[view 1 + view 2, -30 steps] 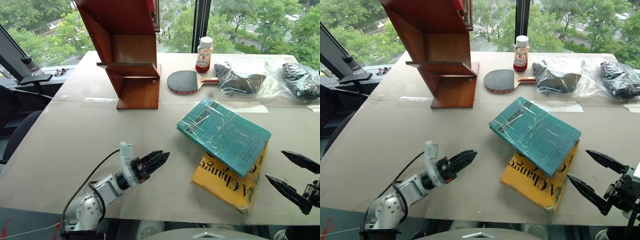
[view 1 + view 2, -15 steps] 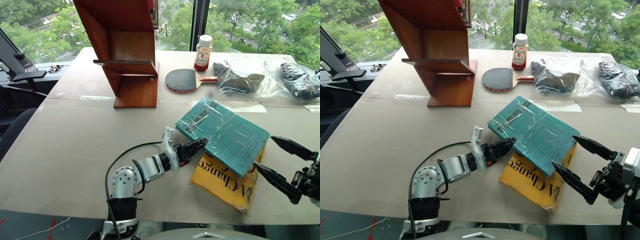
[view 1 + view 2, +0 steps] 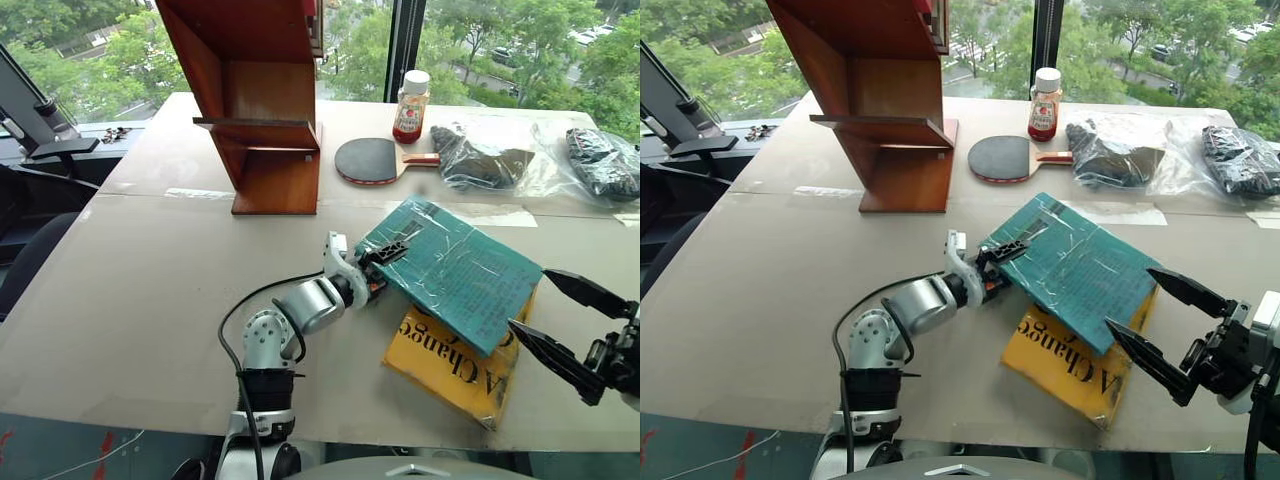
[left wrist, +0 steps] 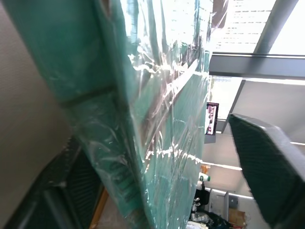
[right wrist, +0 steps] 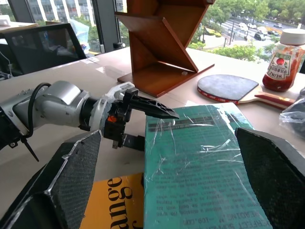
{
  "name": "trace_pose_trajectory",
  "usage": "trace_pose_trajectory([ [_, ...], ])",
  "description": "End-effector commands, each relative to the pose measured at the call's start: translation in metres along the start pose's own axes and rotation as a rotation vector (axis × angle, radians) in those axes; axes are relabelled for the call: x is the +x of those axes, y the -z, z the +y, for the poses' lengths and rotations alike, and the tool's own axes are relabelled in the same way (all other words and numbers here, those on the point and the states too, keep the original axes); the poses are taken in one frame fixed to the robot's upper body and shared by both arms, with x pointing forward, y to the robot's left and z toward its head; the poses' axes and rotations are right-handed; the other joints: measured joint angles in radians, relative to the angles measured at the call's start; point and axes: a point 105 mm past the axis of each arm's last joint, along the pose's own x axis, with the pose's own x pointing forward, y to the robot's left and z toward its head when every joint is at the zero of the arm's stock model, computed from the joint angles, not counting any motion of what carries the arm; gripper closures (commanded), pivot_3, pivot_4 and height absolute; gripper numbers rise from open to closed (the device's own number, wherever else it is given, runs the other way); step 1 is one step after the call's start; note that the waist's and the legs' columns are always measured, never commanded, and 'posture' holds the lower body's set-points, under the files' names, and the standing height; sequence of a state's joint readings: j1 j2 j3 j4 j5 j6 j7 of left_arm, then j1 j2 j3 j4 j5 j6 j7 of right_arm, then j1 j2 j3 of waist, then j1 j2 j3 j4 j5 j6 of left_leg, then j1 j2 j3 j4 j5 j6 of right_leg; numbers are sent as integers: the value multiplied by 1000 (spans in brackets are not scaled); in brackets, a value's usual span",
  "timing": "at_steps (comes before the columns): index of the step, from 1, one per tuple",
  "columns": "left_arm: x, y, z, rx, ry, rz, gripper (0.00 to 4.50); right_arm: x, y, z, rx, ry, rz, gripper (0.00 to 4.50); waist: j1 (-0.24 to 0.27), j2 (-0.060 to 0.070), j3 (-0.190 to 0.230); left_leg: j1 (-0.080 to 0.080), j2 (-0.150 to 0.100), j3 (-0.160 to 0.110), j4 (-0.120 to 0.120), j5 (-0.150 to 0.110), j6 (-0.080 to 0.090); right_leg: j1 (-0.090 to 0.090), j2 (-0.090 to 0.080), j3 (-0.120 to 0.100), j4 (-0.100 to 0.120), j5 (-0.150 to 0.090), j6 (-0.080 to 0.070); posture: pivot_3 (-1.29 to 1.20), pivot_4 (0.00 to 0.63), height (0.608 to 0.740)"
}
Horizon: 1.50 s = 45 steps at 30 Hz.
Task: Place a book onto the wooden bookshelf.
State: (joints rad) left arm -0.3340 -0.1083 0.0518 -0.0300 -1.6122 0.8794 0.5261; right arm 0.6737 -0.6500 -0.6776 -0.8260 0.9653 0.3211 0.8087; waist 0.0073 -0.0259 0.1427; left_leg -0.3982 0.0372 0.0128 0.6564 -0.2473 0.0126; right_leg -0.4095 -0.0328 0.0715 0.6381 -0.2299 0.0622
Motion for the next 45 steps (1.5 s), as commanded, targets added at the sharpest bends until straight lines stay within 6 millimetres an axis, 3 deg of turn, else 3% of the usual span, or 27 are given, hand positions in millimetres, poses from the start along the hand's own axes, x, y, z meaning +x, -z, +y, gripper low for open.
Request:
trace_pose_trajectory([
  [1,12,34,-30,-105,132,72,2177,-13,0,-5,-34,34,81,0,7,0,0,0,0,0,0,0,0,0,0,0,-1,0,0,0,150,740],
  [6,5,30,-42,-100,148,65,4447,-27,-1,-7,-15,36,145,0,6,-1,1,-1,0,0,-1,0,0,0,0,0,-2,0,0,0,150,740],
  [12,-13,12,-67,15,196,31,4447,-26,-9,-9,6,30,116,0,8,-2,2,-1,0,0,-1,0,0,0,0,0,-3,0,0,0,150,740],
  [16,-44,-2,-85,294,307,74,4447,-22,-19,-12,-11,22,60,0,5,-2,2,-1,0,0,-2,0,0,0,0,0,-4,0,0,0,150,740],
  [19,-66,-15,-86,464,346,84,4447,-16,-25,-16,-23,29,16,0,1,-1,2,0,1,0,-2,0,0,-1,1,0,-2,0,0,0,150,740],
  [23,-85,-44,-90,772,321,-52,4447,-6,-25,-19,-22,26,-26,0,8,-2,4,-1,1,0,-2,0,0,0,1,0,-3,0,0,0,150,740],
  [30,-83,-70,-109,1341,310,-375,4447,10,-21,-21,-16,2,-76,0,8,-3,5,-2,0,1,-3,0,0,0,-1,0,-7,0,0,0,150,740],
  [34,-74,-60,-119,1644,320,-464,4447,15,-21,-23,-22,-4,-91,0,7,-4,6,-3,0,1,-4,0,0,0,0,0,-9,0,0,0,150,740],
  [40,-70,-64,-146,2069,186,-757,4447,20,-28,-27,-32,-2,-145,0,7,-4,6,-4,0,1,-4,0,0,0,0,0,-10,1,1,0,150,740],
  [45,-75,-69,-165,2239,41,-1020,4447,26,-37,-29,-33,-7,-205,0,6,-4,6,-3,0,1,-4,0,0,0,0,0,-9,2,3,0,150,740],
])
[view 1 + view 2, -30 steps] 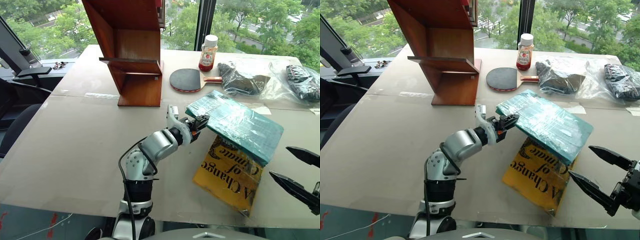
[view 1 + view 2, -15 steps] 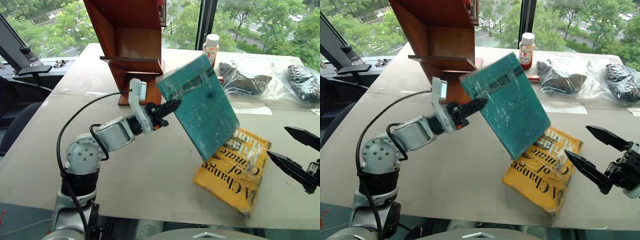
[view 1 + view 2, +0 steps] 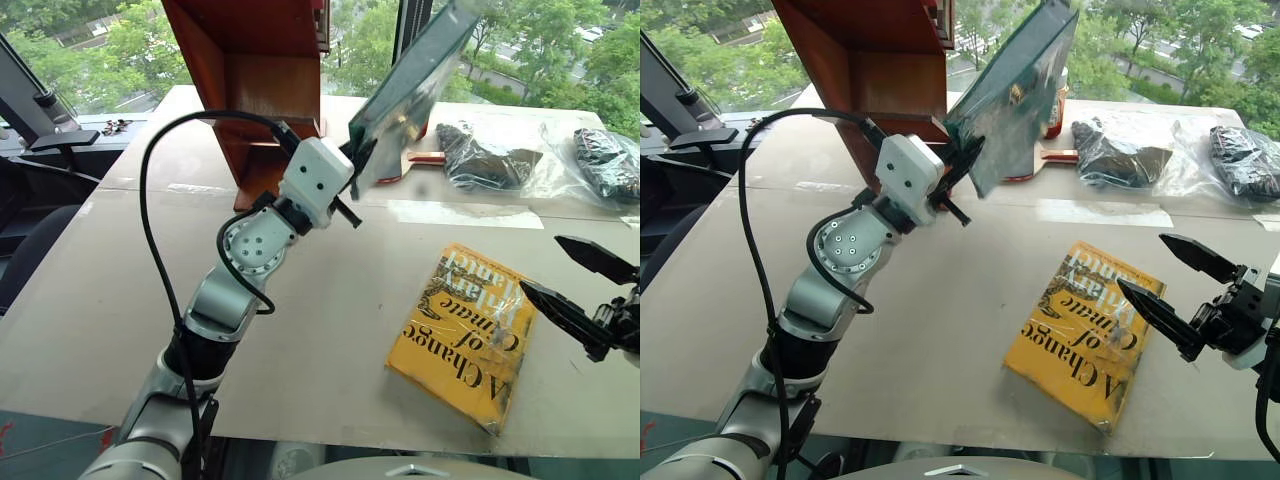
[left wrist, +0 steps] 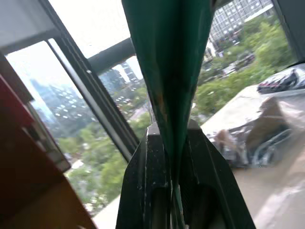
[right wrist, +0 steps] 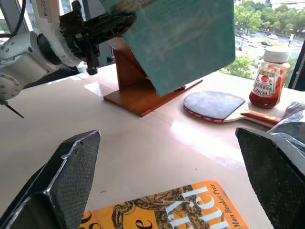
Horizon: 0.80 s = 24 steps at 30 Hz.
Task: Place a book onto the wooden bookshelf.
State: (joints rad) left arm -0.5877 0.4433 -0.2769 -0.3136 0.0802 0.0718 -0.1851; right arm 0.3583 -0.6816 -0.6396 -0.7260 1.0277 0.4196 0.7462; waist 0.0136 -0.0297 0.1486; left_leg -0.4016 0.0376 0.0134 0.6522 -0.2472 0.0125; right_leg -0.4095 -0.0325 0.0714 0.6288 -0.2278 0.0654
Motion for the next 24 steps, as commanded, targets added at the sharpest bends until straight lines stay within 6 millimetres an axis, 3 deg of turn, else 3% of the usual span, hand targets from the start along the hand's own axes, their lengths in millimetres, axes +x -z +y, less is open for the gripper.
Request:
trace_pose_trajectory([
  [1,4,-19,15,162,-139,-67,4447,3,-11,-2,-15,4,-63,0,0,0,0,0,0,0,0,0,0,0,0,0,0,1,2,0,150,740],
  [7,3,-26,10,460,-173,-45,4447,11,-32,-9,-10,-4,-175,0,-1,0,0,0,0,0,0,0,0,0,0,0,0,2,3,0,150,740],
  [12,3,-28,0,641,-138,16,4447,18,-38,-14,1,-14,-200,0,-8,0,0,0,0,0,0,0,0,0,1,0,1,2,3,0,150,740],
  [19,20,-34,-12,547,-177,-26,4447,25,-38,-14,0,-30,-208,0,-14,0,1,1,1,0,1,0,0,0,1,0,4,2,3,0,150,740],
  [24,28,-32,-24,580,-144,-39,4447,26,-39,-13,-13,-26,-211,0,-16,0,1,2,1,0,1,0,0,0,1,1,7,2,3,0,150,740],
])
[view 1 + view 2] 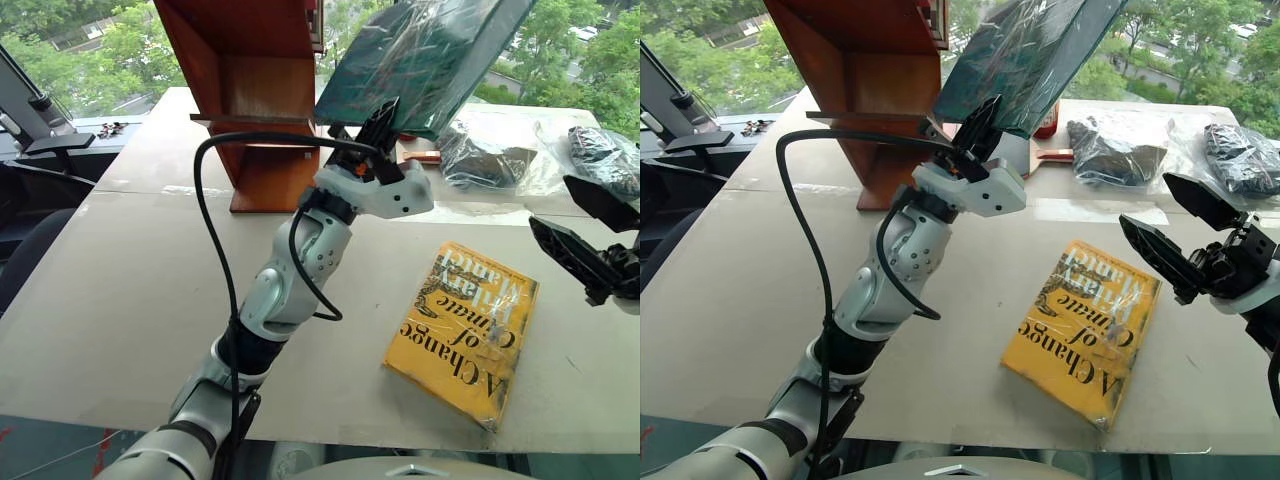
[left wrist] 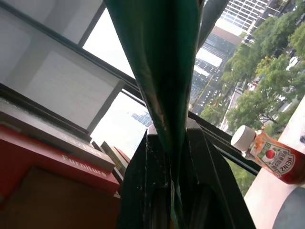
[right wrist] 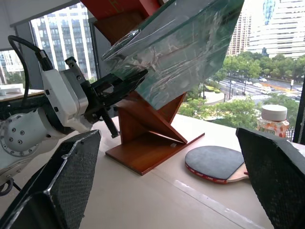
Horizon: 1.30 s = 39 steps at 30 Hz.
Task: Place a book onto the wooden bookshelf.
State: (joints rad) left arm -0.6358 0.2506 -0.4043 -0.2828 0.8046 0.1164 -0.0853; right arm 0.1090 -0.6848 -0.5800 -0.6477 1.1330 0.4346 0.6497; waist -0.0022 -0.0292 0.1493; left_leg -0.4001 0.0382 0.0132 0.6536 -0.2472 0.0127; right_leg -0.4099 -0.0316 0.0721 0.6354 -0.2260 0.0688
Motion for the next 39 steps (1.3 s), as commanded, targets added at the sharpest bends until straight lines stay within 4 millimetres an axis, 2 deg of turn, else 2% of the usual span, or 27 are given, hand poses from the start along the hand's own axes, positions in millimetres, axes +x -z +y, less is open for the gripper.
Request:
trace_pose_trajectory([
  [1,3,-9,8,63,-44,-36,4447,2,-7,3,-38,-7,-14,0,0,0,0,0,0,0,0,0,0,0,0,0,0,0,0,0,150,740],
  [8,-7,-18,7,339,36,-81,4447,4,-3,3,-38,-7,-12,0,0,0,0,0,0,0,0,0,0,0,0,0,1,0,0,0,150,740],
  [12,-11,-16,4,391,94,-70,4447,8,-2,2,-32,-18,-14,0,0,0,0,0,0,0,0,0,0,0,0,0,1,0,0,0,150,740],
  [19,-28,8,2,410,214,97,4447,20,-6,-1,-21,-68,-37,0,-8,0,0,1,0,0,0,0,0,0,0,0,2,0,0,0,150,740],
  [29,-44,33,16,504,236,302,4447,40,-7,-7,8,-121,-53,0,-8,0,0,2,0,0,1,0,0,0,0,0,4,0,0,0,150,740],
  [39,-54,65,17,549,311,530,4447,44,-8,-10,11,-129,-35,0,-9,0,0,2,0,0,1,0,0,0,0,0,5,0,0,0,150,740],
])
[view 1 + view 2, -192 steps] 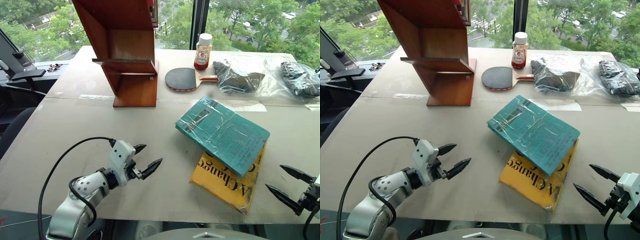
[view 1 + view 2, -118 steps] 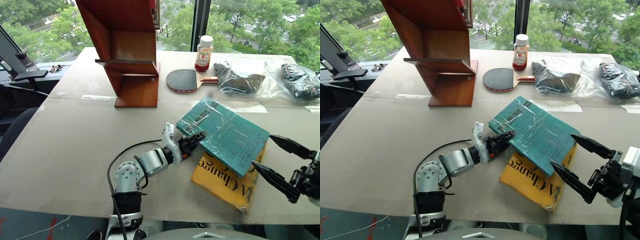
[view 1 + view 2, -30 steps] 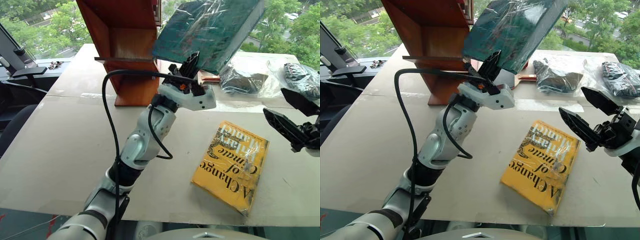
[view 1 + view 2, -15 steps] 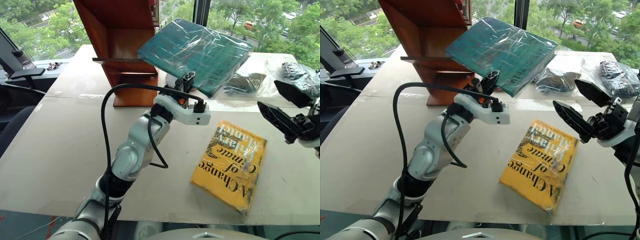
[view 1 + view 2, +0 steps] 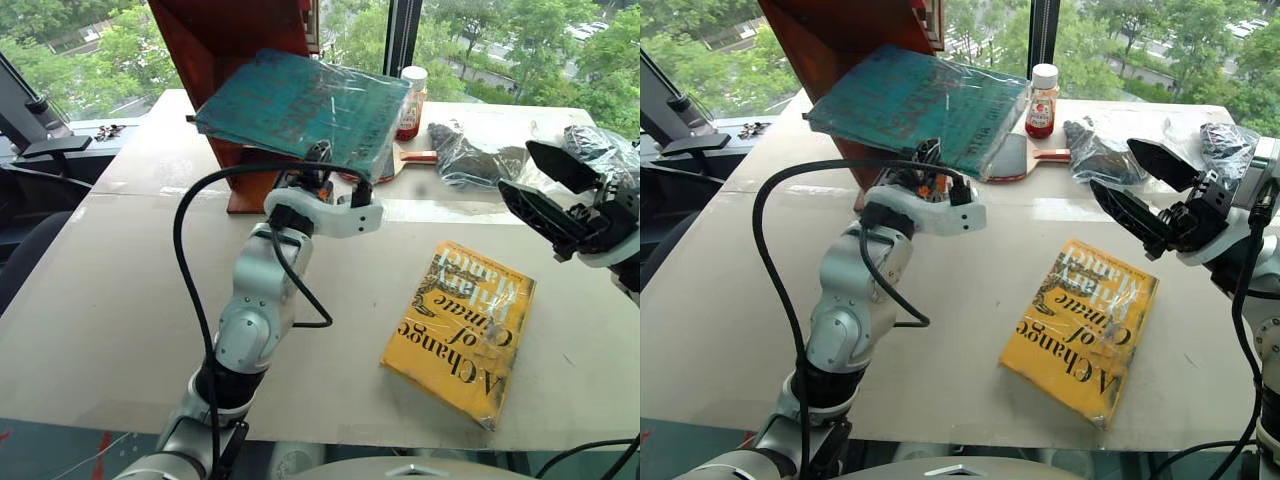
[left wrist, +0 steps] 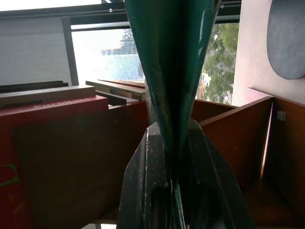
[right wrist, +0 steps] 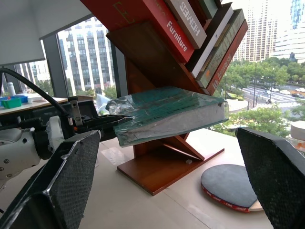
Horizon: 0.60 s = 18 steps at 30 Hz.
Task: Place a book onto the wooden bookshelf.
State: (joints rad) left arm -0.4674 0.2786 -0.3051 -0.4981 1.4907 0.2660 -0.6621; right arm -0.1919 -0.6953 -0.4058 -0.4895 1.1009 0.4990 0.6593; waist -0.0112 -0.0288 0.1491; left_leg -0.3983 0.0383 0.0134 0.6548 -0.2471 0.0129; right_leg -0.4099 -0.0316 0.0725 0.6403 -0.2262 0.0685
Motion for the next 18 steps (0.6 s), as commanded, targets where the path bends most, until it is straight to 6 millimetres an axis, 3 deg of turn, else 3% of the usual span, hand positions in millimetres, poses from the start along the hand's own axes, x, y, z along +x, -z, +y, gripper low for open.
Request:
trace_pose_trajectory([
  [1,3,15,2,-7,20,99,4447,0,-8,1,-40,-8,1,0,0,0,0,0,0,0,0,0,0,0,0,0,0,0,0,0,150,740],
  [9,15,29,-9,-61,112,212,4447,-2,-8,1,-56,11,3,0,-1,0,0,0,0,0,0,0,0,0,0,0,1,0,0,0,150,740],
  [13,23,32,-4,-74,85,251,4447,-2,-7,2,-62,15,-2,0,-2,0,0,1,0,0,0,0,0,0,0,0,1,0,0,0,150,740],
  [18,30,41,-5,-90,83,307,2556,-3,-6,3,-74,24,-13,0,-3,0,0,1,0,0,0,0,0,0,0,0,2,0,0,0,150,740],
])
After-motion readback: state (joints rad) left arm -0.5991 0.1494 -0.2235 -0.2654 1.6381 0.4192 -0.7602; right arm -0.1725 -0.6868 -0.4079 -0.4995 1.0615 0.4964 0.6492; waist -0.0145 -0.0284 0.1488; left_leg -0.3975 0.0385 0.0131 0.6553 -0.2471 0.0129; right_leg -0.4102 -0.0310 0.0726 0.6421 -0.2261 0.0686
